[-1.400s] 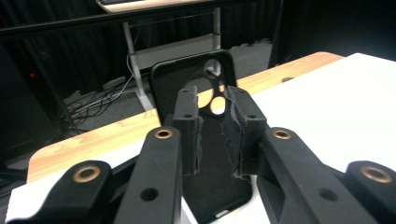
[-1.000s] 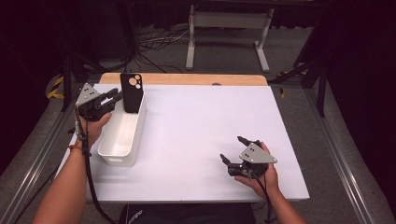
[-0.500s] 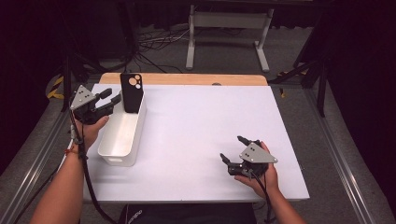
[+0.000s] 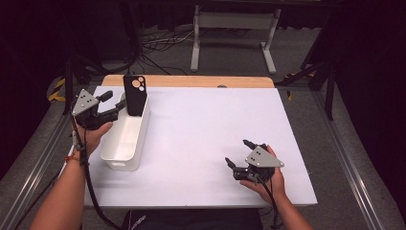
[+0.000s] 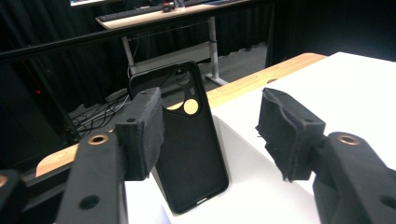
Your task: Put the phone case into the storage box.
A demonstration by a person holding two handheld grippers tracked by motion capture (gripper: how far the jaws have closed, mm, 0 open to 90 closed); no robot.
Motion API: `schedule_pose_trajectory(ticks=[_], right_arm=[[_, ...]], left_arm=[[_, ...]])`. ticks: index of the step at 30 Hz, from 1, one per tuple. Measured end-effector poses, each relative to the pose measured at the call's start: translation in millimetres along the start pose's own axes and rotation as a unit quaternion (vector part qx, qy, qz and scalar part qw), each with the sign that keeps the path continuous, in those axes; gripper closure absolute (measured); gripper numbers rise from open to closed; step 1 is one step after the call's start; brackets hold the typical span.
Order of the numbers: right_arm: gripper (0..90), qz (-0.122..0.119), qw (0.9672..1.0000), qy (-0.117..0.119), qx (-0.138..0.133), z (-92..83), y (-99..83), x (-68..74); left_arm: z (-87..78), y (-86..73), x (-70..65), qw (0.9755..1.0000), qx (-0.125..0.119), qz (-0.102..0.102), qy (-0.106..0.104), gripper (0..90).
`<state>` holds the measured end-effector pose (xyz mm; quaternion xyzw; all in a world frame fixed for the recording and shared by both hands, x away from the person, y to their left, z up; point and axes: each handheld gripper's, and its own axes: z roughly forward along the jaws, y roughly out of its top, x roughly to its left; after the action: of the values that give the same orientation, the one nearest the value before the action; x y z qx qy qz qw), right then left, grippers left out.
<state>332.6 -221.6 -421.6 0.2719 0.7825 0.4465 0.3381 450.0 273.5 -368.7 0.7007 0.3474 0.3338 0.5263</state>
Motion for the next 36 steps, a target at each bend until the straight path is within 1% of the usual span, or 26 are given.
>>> schedule_pose_trajectory(ticks=[1, 4, 5, 11, 13, 17, 18, 20, 21, 23, 25, 28, 30, 33, 35, 36], right_arm=[[17.5, 0.000, 1.0000, 0.000, -0.001, -0.1, 0.1, 0.0], [17.5, 0.000, 1.0000, 0.000, -0.002, -0.3, 0.5, 0.2], [17.5, 0.000, 1.0000, 0.000, -0.002, -0.4, 0.6, 0.2], [17.5, 0.000, 1.0000, 0.000, -0.002, -0.9, 0.9, -0.1], [17.5, 0.000, 1.0000, -0.001, -0.003, -0.8, 0.9, 0.0], [17.5, -0.001, 1.0000, 0.000, -0.002, -0.3, 0.6, 0.2], [17.5, -0.001, 1.0000, 0.000, -0.001, -0.2, 0.6, 0.3], [17.5, -0.003, 1.0000, 0.001, -0.001, -0.1, 0.5, 0.5], [17.5, -0.004, 1.0000, 0.001, 0.000, -0.1, 0.4, 0.4], [17.5, -0.004, 1.0000, 0.001, 0.000, -0.1, 0.4, 0.5], [17.5, -0.003, 1.0000, 0.000, -0.002, -0.5, 0.6, 0.5], [17.5, -0.002, 1.0000, -0.001, -0.002, -1.0, 0.8, -0.1], [17.5, -0.003, 1.0000, -0.001, -0.003, -1.4, 1.1, 0.0], [17.5, -0.004, 1.0000, -0.001, -0.003, -1.5, 1.1, 0.0], [17.5, -0.003, 1.0000, -0.001, -0.003, -1.6, 1.1, -0.3], [17.5, -0.004, 1.0000, -0.001, -0.003, -1.8, 1.2, -0.2]], left_arm=[[-1.0, 0.6, -0.5, 1.0000, -0.002, 0.001, 0.001, 37.6], [-2.7, 1.8, -1.7, 1.0000, -0.006, 0.001, 0.003, 34.1], [-3.5, 2.5, -2.6, 1.0000, -0.005, 0.004, 0.003, 32.6], [-3.8, 3.7, -5.9, 1.0000, -0.001, 0.001, 0.004, 18.3], [-3.9, 4.0, -6.6, 1.0000, 0.001, 0.002, 0.000, 16.1], [-1.9, 3.4, -8.8, 1.0000, 0.001, -0.006, -0.007, 11.2], [-1.8, 3.1, -9.4, 0.9999, 0.001, -0.010, -0.013, 10.8], [-1.7, 3.1, -9.6, 0.9998, 0.000, -0.011, -0.016, 10.0], [-2.1, 3.2, -9.8, 0.9998, 0.002, -0.009, -0.019, 8.9], [-2.5, 2.9, -11.5, 0.9998, -0.005, -0.009, -0.017, 7.1], [-2.9, 2.8, -12.6, 0.9997, -0.008, -0.008, -0.021, 5.9], [-4.2, 3.0, -14.6, 0.9997, -0.007, -0.005, -0.022, 4.1], [-5.4, 3.0, -16.0, 0.9995, -0.014, -0.007, -0.029, 3.4], [-8.8, 4.0, -18.6, 0.9990, -0.021, -0.001, -0.040, 2.7], [-10.4, 5.1, -21.2, 0.9989, -0.024, 0.003, -0.041, 2.1], [-11.6, 5.9, -22.1, 0.9987, -0.024, 0.006, -0.045, 2.2]])
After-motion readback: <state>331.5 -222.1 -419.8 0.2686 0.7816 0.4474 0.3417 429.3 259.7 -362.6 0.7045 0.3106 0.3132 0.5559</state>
